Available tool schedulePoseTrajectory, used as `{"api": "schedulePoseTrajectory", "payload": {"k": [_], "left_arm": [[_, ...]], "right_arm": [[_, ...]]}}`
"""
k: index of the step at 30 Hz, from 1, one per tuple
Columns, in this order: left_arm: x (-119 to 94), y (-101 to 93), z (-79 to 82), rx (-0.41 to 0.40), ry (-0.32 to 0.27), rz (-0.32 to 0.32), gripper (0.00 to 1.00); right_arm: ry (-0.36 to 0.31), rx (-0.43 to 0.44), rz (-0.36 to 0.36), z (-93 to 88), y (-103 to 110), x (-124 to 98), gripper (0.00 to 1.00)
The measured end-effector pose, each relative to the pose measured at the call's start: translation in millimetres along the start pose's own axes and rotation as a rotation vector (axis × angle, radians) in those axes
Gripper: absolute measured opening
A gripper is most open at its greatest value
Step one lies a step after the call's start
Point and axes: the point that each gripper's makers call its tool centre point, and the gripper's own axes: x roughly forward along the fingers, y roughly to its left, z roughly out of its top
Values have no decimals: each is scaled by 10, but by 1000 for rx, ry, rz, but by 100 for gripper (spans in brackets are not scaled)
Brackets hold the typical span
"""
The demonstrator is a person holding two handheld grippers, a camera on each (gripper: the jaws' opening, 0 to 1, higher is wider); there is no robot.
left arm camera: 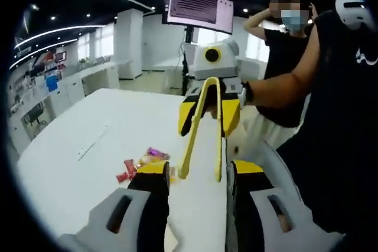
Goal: Place the target food into the container with the food tongs after gripping and lifting it, then release it inside without dropping or visibly crushing the food.
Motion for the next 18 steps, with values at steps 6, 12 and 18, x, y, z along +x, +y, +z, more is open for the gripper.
{"api": "schedulePoseTrajectory", "payload": {"k": [6,12,18], "left_arm": [[-4,-50,-10,-4,-25,-27,24],[-54,-34,64,-17,-58,-17,24],[-55,-55,47,110,-24,9,8]], "right_arm": [[-17,7,1,13,18,-9,23],[-46,8,-4,78,19,-14,23],[-34,-46,2,54,48,-3,21]]}}
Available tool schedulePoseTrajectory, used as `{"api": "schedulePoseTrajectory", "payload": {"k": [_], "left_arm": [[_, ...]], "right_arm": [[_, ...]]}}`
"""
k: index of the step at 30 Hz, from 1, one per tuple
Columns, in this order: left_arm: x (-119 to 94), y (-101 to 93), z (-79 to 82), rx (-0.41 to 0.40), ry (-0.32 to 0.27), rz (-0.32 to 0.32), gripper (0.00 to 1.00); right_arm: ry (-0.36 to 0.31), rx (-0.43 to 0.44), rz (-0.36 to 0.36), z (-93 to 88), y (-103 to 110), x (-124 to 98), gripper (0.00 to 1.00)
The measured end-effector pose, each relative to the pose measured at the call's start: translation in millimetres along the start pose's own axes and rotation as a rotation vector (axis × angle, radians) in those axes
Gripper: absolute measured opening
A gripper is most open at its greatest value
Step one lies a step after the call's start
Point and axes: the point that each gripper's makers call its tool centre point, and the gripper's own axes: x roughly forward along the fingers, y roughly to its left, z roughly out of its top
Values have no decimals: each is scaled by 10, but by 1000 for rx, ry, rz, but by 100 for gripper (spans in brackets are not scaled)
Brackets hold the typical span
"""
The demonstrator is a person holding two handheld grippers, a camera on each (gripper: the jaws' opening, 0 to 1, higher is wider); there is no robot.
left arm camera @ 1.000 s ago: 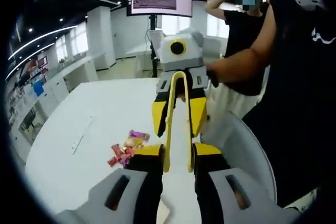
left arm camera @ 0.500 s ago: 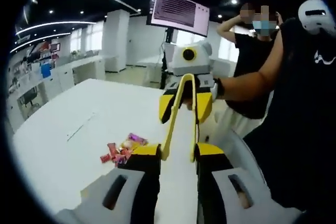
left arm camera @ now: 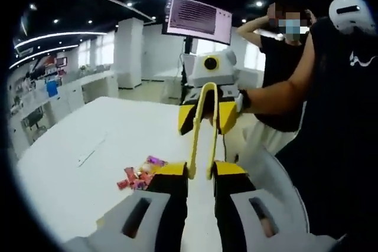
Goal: Place the target food into the container with the food tongs after gripping and lifting it, then release it inside without dropping or visibly crushing the food.
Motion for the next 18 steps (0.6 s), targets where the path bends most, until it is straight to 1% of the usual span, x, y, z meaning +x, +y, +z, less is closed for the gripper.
{"api": "schedulePoseTrajectory", "payload": {"k": [2,3,4,5,8,12,15,16,17,18], "left_arm": [[-7,-4,26,23,-13,11,2],[-19,-7,53,23,-25,15,1],[-25,9,90,40,-42,24,1],[-36,2,126,33,-55,23,0],[-32,-10,202,40,-81,21,0],[-3,-6,243,35,-95,18,0],[18,-24,288,37,-105,11,0],[21,-29,298,38,-107,7,0],[30,-36,305,37,-105,1,0],[31,-30,305,38,-103,1,0]], "right_arm": [[-2,2,4,0,-3,-12,20],[-10,1,7,15,-4,-26,20],[-23,-24,6,45,-9,-33,21],[-29,-32,-2,60,-20,-37,21],[-45,-10,11,105,-8,-35,22],[-55,-3,12,118,1,5,23],[-50,-4,24,91,38,55,25],[-51,-3,27,87,47,65,24],[-60,0,23,97,45,70,19],[-69,1,28,111,53,70,20]]}}
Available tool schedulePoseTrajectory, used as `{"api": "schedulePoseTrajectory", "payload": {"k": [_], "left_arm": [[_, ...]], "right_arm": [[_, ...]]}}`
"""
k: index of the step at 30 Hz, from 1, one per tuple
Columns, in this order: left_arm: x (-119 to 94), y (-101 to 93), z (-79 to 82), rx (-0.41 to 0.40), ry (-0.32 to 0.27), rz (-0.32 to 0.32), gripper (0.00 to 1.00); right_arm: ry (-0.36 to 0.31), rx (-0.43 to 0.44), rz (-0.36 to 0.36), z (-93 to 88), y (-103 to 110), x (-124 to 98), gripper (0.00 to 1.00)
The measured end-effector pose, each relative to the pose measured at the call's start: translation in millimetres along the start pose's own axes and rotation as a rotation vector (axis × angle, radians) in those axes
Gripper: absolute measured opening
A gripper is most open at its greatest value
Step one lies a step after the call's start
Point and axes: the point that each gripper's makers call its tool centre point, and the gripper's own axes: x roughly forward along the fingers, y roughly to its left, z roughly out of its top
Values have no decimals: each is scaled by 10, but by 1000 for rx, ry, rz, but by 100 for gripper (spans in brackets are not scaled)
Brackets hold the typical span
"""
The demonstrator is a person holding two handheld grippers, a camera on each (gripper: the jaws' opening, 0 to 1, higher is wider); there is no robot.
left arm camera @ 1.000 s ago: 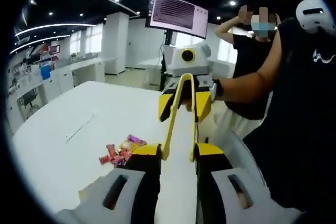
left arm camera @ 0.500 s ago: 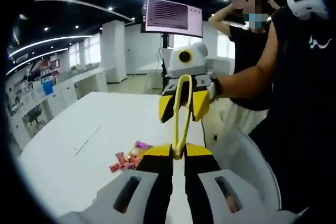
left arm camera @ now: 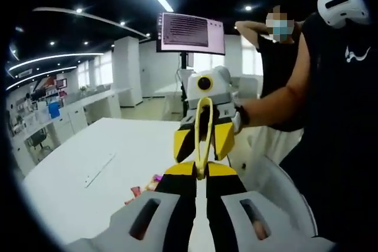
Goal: Place the target food into the container with the food tongs after gripping and lifting it, then release it inside without dropping or visibly crushing the food.
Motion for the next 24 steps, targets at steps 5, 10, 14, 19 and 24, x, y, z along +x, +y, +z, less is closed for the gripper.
{"api": "schedulePoseTrajectory", "payload": {"k": [5,10,14,19,24], "left_arm": [[-18,-17,-8,-3,20,-18,0],[0,-49,-19,-18,37,-31,0],[3,-51,11,-29,33,-30,0],[25,-52,24,-24,34,-28,0],[2,-58,-6,-33,41,-31,0]], "right_arm": [[15,7,11,-25,22,4,19],[43,-11,21,-27,42,-6,18],[36,-8,21,-1,47,-14,18],[-12,-3,21,59,61,-19,18],[-9,-19,17,42,81,-1,17]]}}
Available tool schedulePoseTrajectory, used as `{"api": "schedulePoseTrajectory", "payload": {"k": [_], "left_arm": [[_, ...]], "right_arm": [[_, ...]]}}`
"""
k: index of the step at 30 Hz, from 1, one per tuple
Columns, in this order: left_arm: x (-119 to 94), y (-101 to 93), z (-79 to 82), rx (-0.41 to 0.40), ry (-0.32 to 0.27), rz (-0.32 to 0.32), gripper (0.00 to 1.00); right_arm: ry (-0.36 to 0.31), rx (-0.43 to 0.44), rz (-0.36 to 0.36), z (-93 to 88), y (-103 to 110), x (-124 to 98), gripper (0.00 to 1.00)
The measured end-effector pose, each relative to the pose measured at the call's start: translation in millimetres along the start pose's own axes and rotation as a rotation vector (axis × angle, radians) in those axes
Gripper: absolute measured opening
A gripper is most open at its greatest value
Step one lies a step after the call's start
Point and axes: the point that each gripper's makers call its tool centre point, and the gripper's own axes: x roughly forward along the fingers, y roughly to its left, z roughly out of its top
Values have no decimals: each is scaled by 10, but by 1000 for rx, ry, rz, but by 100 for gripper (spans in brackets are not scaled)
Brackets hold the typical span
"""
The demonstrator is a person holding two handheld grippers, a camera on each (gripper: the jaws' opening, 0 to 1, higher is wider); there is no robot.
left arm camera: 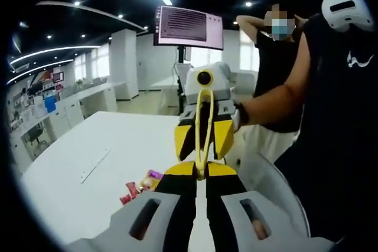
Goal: Place the target food into the container with the food tongs after gripping and lifting it, then release it inside without dropping or visibly crushing the food.
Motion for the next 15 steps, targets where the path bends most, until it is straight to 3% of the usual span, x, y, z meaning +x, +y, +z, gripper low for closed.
{"api": "schedulePoseTrajectory", "payload": {"k": [8,15], "left_arm": [[0,-40,-43,-10,21,-11,0],[-32,-42,-38,-1,36,-10,0]], "right_arm": [[30,-1,6,-45,16,5,17],[4,-5,1,-23,16,30,17]]}}
